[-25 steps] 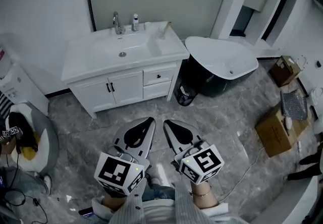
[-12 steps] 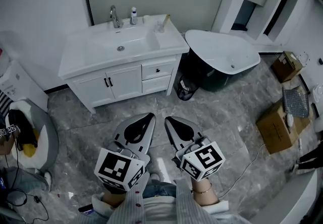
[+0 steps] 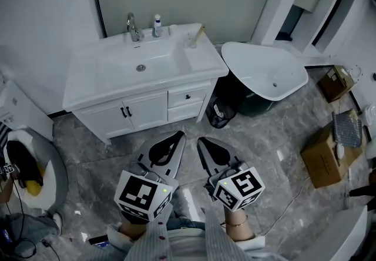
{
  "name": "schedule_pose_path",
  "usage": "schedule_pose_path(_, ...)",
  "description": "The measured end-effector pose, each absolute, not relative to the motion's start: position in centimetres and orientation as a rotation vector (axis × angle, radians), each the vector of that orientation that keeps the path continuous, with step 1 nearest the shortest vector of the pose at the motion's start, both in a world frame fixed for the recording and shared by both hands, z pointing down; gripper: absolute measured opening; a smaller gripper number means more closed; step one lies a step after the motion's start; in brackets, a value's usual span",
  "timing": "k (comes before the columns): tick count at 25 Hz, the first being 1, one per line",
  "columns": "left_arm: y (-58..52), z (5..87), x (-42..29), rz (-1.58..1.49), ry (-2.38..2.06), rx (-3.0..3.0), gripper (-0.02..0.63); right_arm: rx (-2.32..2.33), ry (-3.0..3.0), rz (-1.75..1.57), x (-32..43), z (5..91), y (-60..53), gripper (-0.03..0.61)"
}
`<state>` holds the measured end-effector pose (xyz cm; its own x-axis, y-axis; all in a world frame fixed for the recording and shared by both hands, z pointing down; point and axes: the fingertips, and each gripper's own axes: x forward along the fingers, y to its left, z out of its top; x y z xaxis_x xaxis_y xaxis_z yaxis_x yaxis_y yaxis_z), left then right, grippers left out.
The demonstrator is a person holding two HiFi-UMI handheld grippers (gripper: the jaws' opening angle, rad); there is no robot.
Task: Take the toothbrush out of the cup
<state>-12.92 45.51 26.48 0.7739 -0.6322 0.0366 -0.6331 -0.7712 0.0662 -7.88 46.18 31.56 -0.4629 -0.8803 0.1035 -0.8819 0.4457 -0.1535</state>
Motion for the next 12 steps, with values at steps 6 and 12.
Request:
schedule_pose_path(6,39.0,26.2,-13.0,0.024,-0.980,2.900,0.018,1.670,-2.630,0.301,-7.7,31.2,39.9,0.011)
schedule_pose_path(12,34.6,26.4,-12.8,0.016,-0.921,2.928,0.017,1.745,-2.589,0.293,-7.0,31.3,35.8,0.011)
